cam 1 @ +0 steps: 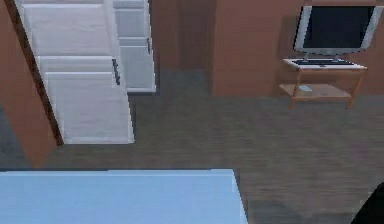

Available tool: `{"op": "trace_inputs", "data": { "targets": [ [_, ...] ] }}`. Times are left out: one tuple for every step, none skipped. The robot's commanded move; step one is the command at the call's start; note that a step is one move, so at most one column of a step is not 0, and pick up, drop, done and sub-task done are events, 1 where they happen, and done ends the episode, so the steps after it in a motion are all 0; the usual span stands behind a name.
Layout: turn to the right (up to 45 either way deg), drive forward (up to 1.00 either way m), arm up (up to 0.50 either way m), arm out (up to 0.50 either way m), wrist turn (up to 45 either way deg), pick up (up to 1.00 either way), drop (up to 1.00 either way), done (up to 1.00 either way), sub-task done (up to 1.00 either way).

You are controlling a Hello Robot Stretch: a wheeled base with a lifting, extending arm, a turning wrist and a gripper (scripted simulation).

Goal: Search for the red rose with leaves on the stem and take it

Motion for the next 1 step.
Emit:
{"op": "trace_inputs", "data": {
  "targets": [
    [-3.0,0.0,0.0,0.0,0.0,0.0,0.0,0.0,0.0]
  ]
}}
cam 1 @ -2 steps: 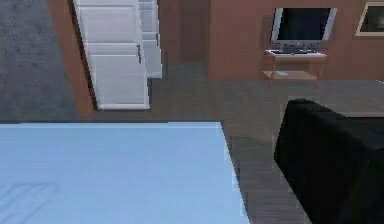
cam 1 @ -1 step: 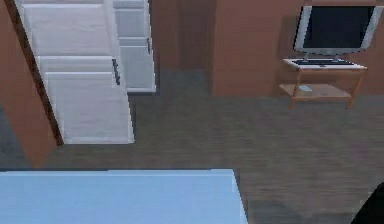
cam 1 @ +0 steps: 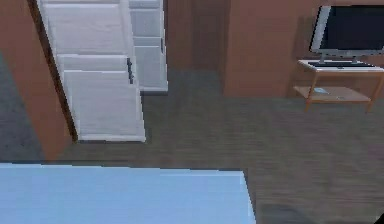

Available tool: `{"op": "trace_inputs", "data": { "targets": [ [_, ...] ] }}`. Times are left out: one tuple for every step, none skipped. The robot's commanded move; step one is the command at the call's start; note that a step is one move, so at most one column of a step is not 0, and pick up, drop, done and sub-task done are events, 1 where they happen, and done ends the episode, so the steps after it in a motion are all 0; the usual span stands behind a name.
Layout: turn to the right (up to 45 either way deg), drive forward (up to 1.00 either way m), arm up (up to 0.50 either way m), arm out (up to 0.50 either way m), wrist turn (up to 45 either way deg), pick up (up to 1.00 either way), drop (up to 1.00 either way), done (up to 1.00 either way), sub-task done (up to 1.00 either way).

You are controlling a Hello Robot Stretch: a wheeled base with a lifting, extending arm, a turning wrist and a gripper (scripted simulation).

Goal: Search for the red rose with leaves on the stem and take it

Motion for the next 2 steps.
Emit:
{"op": "trace_inputs", "data": {
  "targets": [
    [0.0,1.0,0.0,0.0,0.0,0.0,0.0,0.0,0.0],
    [0.0,1.0,0.0,0.0,0.0,0.0,0.0,0.0,0.0]
  ]
}}
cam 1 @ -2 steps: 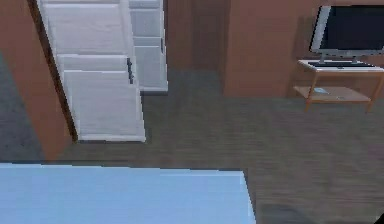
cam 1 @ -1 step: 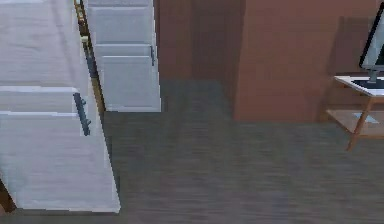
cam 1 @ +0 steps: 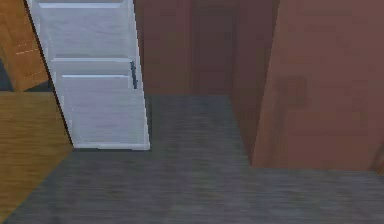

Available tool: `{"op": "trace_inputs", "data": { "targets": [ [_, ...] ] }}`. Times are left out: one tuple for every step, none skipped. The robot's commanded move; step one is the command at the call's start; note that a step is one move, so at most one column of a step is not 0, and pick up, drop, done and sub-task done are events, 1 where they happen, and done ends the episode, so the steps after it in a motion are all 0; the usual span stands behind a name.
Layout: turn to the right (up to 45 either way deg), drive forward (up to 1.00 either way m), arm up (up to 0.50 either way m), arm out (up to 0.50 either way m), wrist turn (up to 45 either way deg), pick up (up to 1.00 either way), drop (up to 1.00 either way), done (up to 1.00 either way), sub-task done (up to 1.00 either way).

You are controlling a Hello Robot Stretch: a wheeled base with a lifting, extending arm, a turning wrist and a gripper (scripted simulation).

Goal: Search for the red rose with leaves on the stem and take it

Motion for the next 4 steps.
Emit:
{"op": "trace_inputs", "data": {
  "targets": [
    [0.0,0.5,0.0,0.0,0.0,0.0,0.0,0.0,0.0],
    [-36.0,0.0,0.0,0.0,0.0,0.0,0.0,0.0,0.0],
    [0.0,0.65,0.0,0.0,0.0,0.0,0.0,0.0,0.0],
    [-36.0,0.0,0.0,0.0,0.0,0.0,0.0,0.0,0.0]
  ]
}}
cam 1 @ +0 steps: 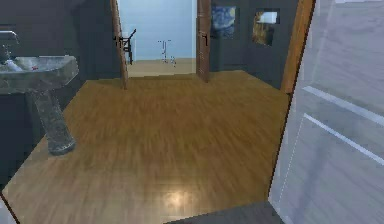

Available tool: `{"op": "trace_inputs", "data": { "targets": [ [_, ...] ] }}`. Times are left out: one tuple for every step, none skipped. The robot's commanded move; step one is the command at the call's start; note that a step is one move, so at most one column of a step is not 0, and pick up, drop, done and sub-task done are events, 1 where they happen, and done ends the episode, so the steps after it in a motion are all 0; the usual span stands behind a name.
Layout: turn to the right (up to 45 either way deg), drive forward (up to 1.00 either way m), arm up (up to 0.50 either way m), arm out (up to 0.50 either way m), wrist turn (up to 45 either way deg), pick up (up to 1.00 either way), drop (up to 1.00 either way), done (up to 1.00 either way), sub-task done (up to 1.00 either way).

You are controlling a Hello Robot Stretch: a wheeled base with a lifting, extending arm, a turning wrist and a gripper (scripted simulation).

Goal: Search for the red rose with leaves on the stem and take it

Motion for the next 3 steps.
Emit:
{"op": "trace_inputs", "data": {
  "targets": [
    [0.0,1.0,0.0,0.0,0.0,0.0,0.0,0.0,0.0],
    [0.0,0.4,0.0,0.0,0.0,0.0,0.0,0.0,0.0],
    [27.0,0.0,0.0,0.0,0.0,0.0,0.0,0.0,0.0]
  ]
}}
